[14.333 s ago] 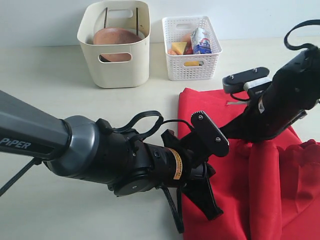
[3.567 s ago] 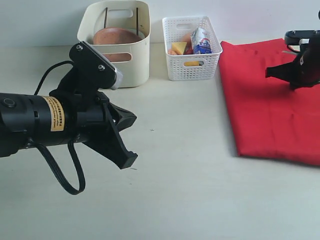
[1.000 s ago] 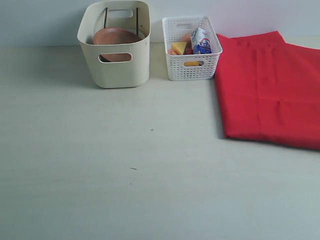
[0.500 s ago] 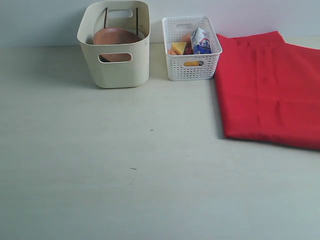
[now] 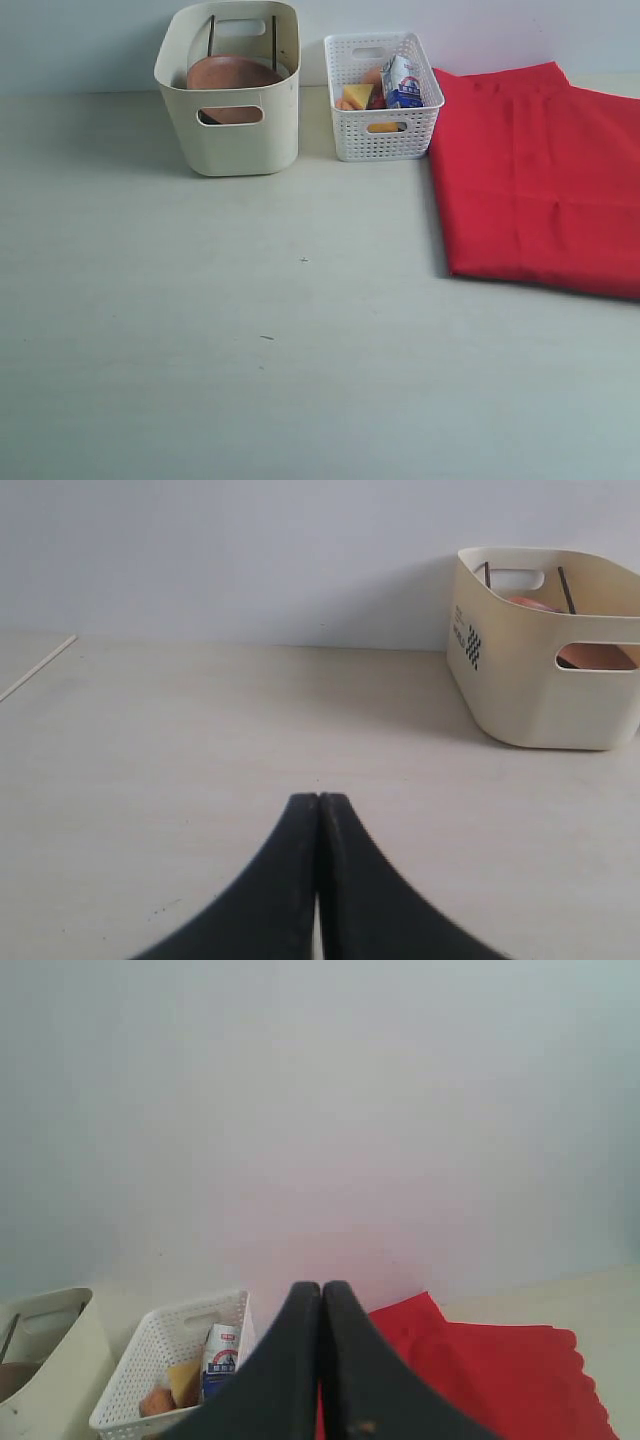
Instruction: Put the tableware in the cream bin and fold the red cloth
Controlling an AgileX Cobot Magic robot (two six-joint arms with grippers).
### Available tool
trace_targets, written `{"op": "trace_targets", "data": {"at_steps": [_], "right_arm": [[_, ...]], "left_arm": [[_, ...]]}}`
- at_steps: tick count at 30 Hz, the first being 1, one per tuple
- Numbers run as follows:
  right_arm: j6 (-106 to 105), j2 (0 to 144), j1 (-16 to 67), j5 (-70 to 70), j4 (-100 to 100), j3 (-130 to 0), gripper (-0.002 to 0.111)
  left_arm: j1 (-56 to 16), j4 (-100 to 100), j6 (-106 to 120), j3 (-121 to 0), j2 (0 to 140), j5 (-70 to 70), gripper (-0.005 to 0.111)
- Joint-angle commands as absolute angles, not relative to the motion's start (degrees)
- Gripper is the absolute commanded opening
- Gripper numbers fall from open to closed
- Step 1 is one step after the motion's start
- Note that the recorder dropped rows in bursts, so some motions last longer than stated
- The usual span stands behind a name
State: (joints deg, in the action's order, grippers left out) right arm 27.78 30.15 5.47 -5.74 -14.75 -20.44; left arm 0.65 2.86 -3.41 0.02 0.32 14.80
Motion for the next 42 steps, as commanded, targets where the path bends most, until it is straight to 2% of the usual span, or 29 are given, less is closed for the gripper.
{"op": "trace_targets", "data": {"at_steps": [1,5,8,12,17,24,42], "right_arm": [[27.64,29.99,5.58,-5.97,-14.95,-20.25,0.000],[27.64,29.99,5.58,-5.97,-14.95,-20.25,0.000],[28.73,29.39,5.58,-7.34,-6.23,-18.80,0.000],[18.82,25.42,5.58,-9.50,-4.40,-10.57,0.000],[11.19,16.43,5.58,-10.80,7.32,0.00,0.000],[1.71,6.33,5.58,-2.27,9.18,0.00,0.000],[0.00,0.00,5.58,10.57,5.31,0.00,0.000]], "left_arm": [[0.79,2.35,-3.30,0.00,0.00,14.90,0.001],[0.79,2.35,-3.30,0.00,0.00,14.90,0.001],[0.79,2.35,-3.30,0.00,0.00,14.90,0.001],[0.79,2.35,-3.30,0.00,0.00,14.90,0.001],[0.79,2.35,-3.30,0.00,0.00,14.90,0.001],[0.79,2.35,-3.30,0.00,0.00,14.90,0.001],[0.79,2.47,-3.30,0.00,0.00,14.90,0.001]]}}
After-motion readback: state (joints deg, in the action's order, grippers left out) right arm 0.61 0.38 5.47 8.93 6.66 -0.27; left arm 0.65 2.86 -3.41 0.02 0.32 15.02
